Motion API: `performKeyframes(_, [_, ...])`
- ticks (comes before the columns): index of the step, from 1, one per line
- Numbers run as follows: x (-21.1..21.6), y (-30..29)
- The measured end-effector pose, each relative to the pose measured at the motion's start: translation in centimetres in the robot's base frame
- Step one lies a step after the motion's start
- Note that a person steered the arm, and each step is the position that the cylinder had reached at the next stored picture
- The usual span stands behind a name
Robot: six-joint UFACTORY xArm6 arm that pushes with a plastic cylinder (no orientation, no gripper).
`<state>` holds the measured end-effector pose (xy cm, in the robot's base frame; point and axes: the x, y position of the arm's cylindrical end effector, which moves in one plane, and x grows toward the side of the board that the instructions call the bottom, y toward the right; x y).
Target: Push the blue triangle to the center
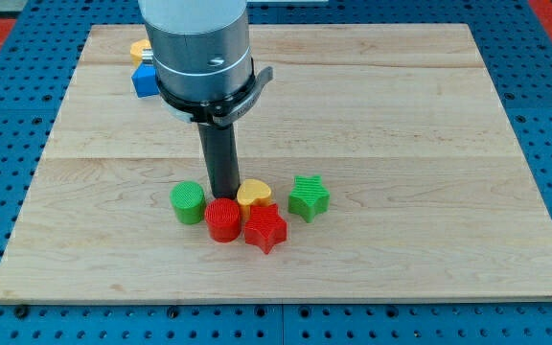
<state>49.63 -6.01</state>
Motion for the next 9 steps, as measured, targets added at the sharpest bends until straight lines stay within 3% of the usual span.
performKeyframes(2, [-3.7, -0.3])
performKeyframes(3, [-9.4, -0.4])
performKeyframes(5, [-26.3, -0.6])
performKeyframes(6, [-30.0, -3.7])
performKeyframes(7, [-28.2, -10.8])
performKeyframes(9, [-20.1, -13.5])
